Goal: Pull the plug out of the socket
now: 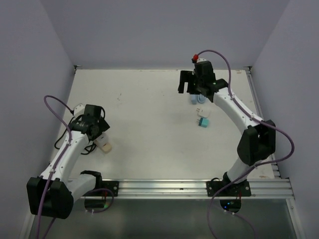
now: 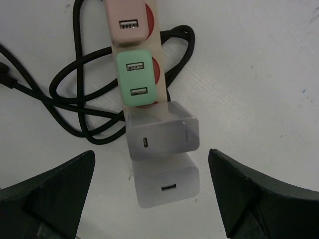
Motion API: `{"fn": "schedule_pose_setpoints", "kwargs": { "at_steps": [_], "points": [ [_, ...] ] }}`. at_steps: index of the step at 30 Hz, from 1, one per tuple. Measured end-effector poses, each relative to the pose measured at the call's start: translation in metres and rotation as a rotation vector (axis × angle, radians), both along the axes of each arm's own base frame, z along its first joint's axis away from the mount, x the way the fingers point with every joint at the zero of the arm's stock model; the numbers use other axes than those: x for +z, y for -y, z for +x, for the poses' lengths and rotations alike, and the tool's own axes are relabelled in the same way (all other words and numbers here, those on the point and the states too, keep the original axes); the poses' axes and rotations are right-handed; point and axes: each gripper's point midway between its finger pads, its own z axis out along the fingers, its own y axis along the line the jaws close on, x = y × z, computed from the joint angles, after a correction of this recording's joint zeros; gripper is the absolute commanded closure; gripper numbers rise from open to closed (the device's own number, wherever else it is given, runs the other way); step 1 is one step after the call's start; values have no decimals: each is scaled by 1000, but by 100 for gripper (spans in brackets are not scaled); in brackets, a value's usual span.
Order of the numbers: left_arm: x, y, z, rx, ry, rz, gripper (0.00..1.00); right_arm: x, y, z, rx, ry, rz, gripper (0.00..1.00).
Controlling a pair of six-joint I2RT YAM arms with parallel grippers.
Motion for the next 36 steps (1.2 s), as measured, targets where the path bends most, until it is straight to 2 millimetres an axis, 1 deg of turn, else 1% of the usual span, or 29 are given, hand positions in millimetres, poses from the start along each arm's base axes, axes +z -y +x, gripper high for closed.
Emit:
{"fn": "schedule_pose_setpoints", "kwargs": {
  "at_steps": [2, 4, 5, 7, 8, 11, 14, 16, 19, 21, 24, 25, 27, 28, 30, 31, 34, 36],
  "points": [
    [-8, -5, 0, 24, -25, 9, 1, 19, -13, -22, 48, 40, 40, 8],
    [-14, -10, 0, 42, -49, 19, 1, 26, -24, -41, 90, 59, 66, 8],
    [-17, -11, 1, 49, -55, 24, 2, 27, -31, -51, 117, 60, 78, 8],
    [-21, -15, 4, 60, -70, 36, 2, 20, -38, -66, 152, 46, 90, 8],
    [-23, -16, 5, 65, -76, 39, 2, 14, -39, -73, 162, 34, 93, 8],
    [-29, -18, 7, 74, -93, 48, 2, -6, -33, -87, 160, -12, 82, 8],
    [-35, -21, 9, 82, -107, 54, 2, -22, -29, -96, 159, -51, 81, 8],
    [-40, -22, 9, 86, -118, 56, 3, -27, -28, -102, 162, -62, 85, 8],
    [-51, -23, 7, 93, -140, 58, 4, -28, -26, -108, 161, -60, 92, 8],
    [-56, -24, 7, 96, -147, 58, 7, -25, -25, -110, 164, -50, 98, 8],
    [-60, -25, 10, 100, -147, 56, 15, -23, -24, -113, 166, -40, 104, 8],
    [-62, -25, 12, 102, -146, 55, 20, -24, -23, -114, 166, -40, 104, 8],
    [-63, -24, 14, 101, -140, 50, 26, -26, -22, -117, 166, -44, 102, 8],
    [-63, -24, 16, 100, -136, 46, 31, -27, -21, -118, 166, -46, 101, 8],
    [-63, -22, 19, 97, -125, 35, 37, -29, -20, -120, 166, -49, 100, 8],
    [-63, -21, 20, 94, -119, 31, 43, -29, -20, -120, 165, -48, 100, 8],
    [-63, -20, 21, 93, -116, 24, 50, -28, -19, -122, 166, -46, 101, 8],
    [-63, -19, 21, 86, -118, 20, 53, -27, -19, -122, 166, -41, 103, 8]
  ]
}}
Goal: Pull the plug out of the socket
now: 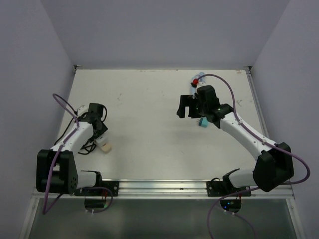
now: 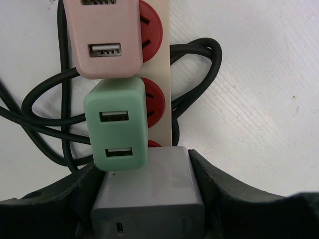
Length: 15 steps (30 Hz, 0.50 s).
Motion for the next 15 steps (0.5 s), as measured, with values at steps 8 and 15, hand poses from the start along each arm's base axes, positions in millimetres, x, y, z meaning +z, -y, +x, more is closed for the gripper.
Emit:
{"fn": "schedule_pose_setpoints", "kwargs": {
  "at_steps": [8, 15],
  "points": [
    [1, 14, 1, -47, -10, -42, 64, -3, 3, -5, -1, -1, -1, 9],
    [23, 86, 26, -247, 7, -103, 66, -5, 6, -10, -6, -3, -6, 9]
  ]
}}
